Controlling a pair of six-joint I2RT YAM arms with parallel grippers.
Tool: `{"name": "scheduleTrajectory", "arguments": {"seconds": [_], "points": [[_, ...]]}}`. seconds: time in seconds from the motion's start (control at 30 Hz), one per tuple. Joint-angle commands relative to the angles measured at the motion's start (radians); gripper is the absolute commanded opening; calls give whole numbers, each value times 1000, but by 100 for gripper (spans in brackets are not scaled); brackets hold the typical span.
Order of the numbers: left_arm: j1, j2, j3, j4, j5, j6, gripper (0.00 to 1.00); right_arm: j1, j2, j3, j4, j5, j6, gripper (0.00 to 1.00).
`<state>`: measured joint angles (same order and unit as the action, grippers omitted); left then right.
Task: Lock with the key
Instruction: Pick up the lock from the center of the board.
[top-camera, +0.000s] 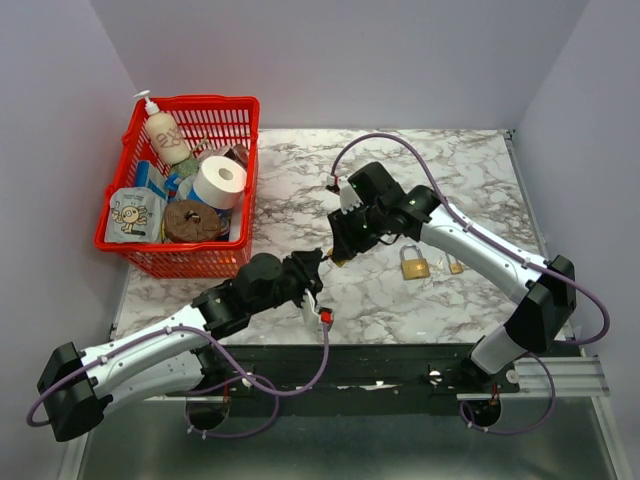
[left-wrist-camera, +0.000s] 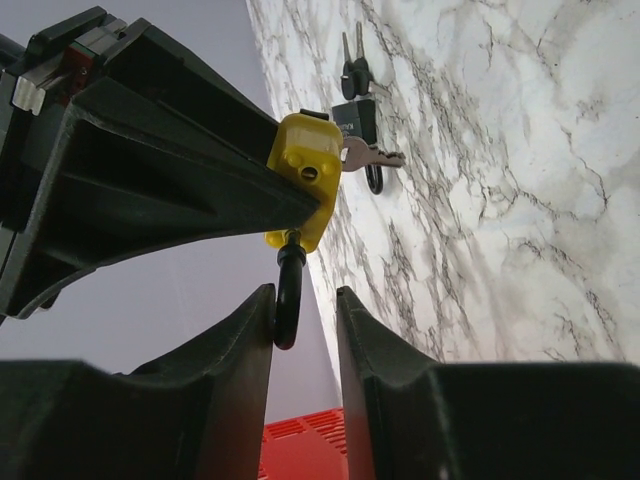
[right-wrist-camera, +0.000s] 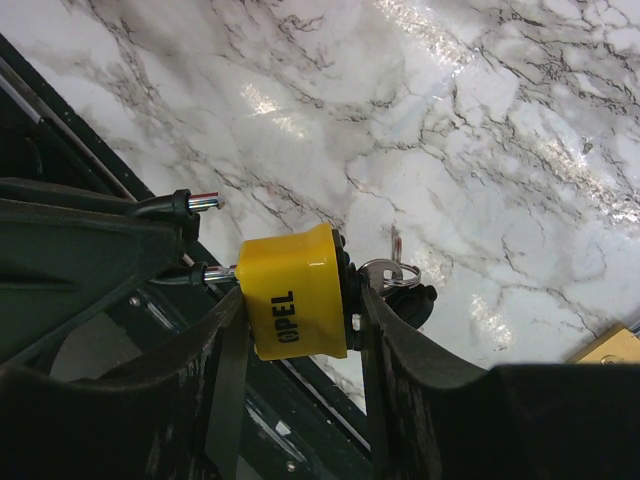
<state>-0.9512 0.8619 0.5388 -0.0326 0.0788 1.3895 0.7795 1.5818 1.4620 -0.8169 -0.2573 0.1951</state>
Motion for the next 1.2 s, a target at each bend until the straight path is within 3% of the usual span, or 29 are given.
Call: {"name": "scheduleTrajectory", "arguments": {"seconds": [0.0, 0.3, 0.4, 0.43, 0.5, 0.53, 0.6, 0.63, 0.67, 0.87, 1.17], "points": [[-8, 8, 27, 28, -11, -18, 35, 15, -36, 11, 27, -39, 15, 1], [-8, 14, 36, 14, -45, -21, 26, 20, -40, 6, 28, -40, 13, 1], [-8, 17, 43, 7, -50, -27, 18, 21, -45, 4, 30, -51, 7, 1], [-8, 17, 43, 7, -50, -29, 6, 23, -46, 3, 30, -57, 1, 1], [-8, 9, 38, 19, -45, -32, 0, 24, -51, 1, 35, -68, -16, 20], [-6, 5, 36, 22, -40, -35, 0, 23, -51, 3, 35, -68, -22, 45], [-8, -15, 36, -1, -15, -47, 0, 21, -55, 14, 21, -63, -42, 72], [-8, -23, 39, -18, -7, -47, 0, 21, -62, 20, 15, -51, -51, 90], [-6, -33, 39, -27, 7, -64, 0, 18, -71, 18, 10, -46, -75, 98], [-4, -115, 93, -138, 130, -176, 0, -28, -252, -94, 111, -77, -283, 100], [-4, -55, 352, -201, 314, -737, 0, -32, -474, -219, 114, -286, -557, 100]]}}
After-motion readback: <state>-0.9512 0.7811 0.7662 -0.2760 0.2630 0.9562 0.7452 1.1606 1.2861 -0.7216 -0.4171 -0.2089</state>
